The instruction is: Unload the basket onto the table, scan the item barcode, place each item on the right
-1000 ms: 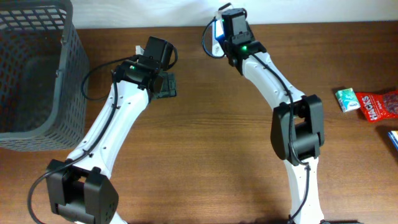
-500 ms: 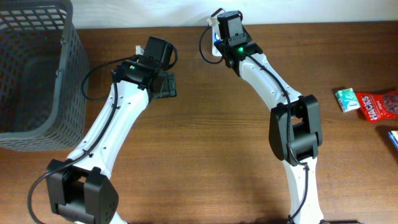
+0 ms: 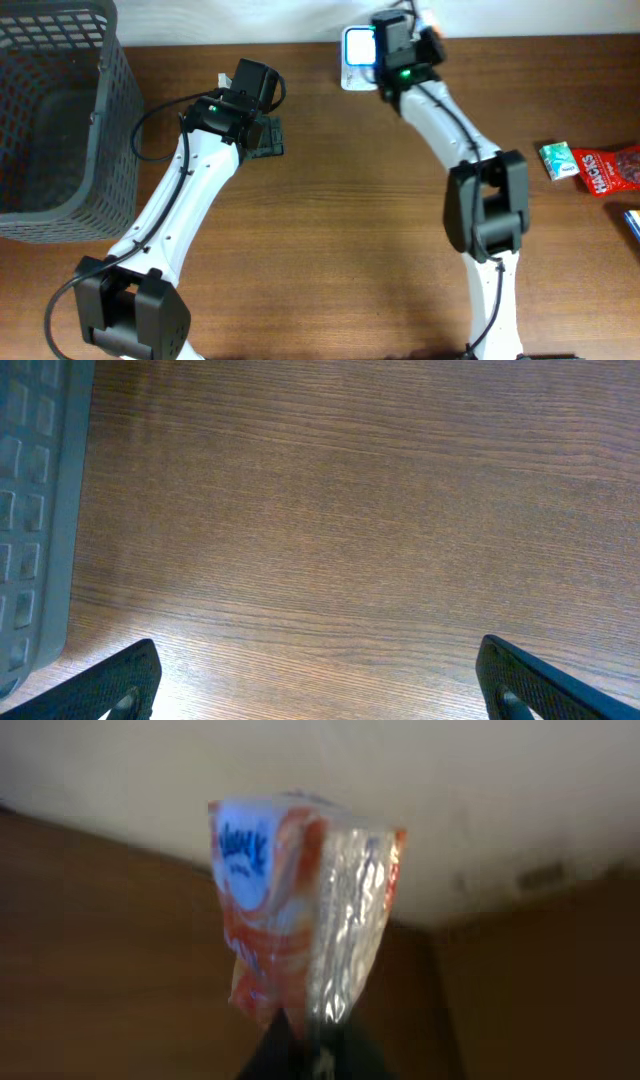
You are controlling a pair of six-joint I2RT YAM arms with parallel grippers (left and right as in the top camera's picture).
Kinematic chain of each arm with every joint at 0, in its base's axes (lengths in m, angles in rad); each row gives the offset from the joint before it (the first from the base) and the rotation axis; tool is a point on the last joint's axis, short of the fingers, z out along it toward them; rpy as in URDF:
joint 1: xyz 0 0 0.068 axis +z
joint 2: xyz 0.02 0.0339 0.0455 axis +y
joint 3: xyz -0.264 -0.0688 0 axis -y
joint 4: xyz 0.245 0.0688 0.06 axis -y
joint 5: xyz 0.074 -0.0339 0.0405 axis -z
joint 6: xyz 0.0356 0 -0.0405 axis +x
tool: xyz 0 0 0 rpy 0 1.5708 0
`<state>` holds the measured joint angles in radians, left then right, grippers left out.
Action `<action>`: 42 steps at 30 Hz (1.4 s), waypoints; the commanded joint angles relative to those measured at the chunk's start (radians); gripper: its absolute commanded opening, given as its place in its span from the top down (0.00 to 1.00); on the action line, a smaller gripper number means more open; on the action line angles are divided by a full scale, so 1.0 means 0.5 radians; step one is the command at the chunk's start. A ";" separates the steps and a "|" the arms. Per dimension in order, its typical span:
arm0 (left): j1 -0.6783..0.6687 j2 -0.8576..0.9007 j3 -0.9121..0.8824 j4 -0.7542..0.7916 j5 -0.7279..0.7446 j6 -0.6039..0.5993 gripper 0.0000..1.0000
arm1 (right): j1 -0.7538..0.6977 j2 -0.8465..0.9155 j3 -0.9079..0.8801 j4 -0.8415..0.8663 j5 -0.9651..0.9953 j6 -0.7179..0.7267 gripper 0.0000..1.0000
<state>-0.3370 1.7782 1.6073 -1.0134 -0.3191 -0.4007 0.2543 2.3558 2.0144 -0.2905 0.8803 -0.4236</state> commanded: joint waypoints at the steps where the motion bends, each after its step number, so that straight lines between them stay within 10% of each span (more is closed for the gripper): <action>1: -0.001 0.012 -0.005 -0.005 -0.028 -0.004 0.01 | -0.256 -0.166 0.020 -0.358 -0.010 0.350 0.96; 7: -0.001 0.012 -0.005 -0.005 -0.028 -0.004 0.01 | -0.674 -0.223 0.020 -0.919 -0.297 1.086 0.96; 22: -0.001 0.012 -0.005 -0.005 -0.028 -0.004 0.01 | -1.656 -0.241 0.018 -1.445 -1.131 1.711 0.96; 29: -0.001 0.012 -0.005 -0.005 -0.028 -0.004 0.01 | -1.765 -0.241 0.018 -1.470 -1.490 1.711 0.59; 31: -0.001 0.012 -0.005 -0.005 -0.028 -0.004 0.01 | -1.762 -0.252 0.019 -1.484 -1.531 1.711 0.01; 42: -0.001 0.012 -0.005 -0.005 -0.028 -0.004 0.01 | -1.752 -0.815 0.024 -1.556 -1.793 1.808 0.01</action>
<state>-0.3370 1.7782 1.6073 -1.0138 -0.3195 -0.4007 -0.6304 2.0918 2.0159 -1.0626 0.0753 0.4583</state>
